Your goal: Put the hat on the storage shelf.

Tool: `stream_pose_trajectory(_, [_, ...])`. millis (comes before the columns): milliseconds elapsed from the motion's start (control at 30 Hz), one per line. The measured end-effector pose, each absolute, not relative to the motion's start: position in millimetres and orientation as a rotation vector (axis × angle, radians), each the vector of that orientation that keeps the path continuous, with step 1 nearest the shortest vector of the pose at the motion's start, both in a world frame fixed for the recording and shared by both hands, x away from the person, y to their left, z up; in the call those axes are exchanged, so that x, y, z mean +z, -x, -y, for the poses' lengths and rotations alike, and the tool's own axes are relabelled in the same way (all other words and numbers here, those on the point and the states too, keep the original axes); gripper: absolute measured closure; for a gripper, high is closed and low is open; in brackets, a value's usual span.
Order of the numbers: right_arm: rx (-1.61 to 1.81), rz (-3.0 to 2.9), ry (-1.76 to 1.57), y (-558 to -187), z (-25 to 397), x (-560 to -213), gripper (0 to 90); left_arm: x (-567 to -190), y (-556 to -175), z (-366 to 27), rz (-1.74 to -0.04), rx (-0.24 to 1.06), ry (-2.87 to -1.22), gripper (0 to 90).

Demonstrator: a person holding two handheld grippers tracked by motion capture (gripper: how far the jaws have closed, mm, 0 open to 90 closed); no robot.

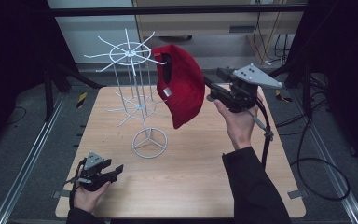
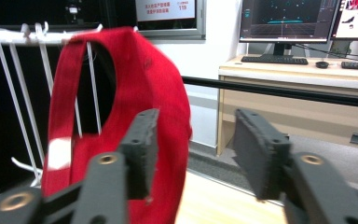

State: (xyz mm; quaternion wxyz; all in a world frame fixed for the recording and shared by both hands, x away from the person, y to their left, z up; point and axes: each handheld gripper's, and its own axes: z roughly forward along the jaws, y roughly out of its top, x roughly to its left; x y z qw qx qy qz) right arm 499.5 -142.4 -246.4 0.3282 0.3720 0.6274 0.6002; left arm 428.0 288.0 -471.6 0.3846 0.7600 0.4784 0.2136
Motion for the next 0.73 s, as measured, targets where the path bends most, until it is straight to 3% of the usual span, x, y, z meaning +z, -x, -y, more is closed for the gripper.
stream_pose_trajectory(233, [1.567, -1.642, -1.023, -487.8, 169.4, -285.0, 31.9, -472.1, -428.9, -288.7, -1.229, 0.551, -1.928, 38.9])
stream_pose_trajectory(400, [1.544, -1.682, -1.113, -477.6, 199.4, -341.7, 20.2, -472.7, -430.1, -290.1, -1.231, 0.556, -1.923, 35.2])
stream_pose_trajectory(733, [1.406, -1.764, -1.247, -457.4, 243.3, -428.7, 15.5, -476.8, -435.4, -293.5, -1.216, 0.571, -1.921, 26.5])
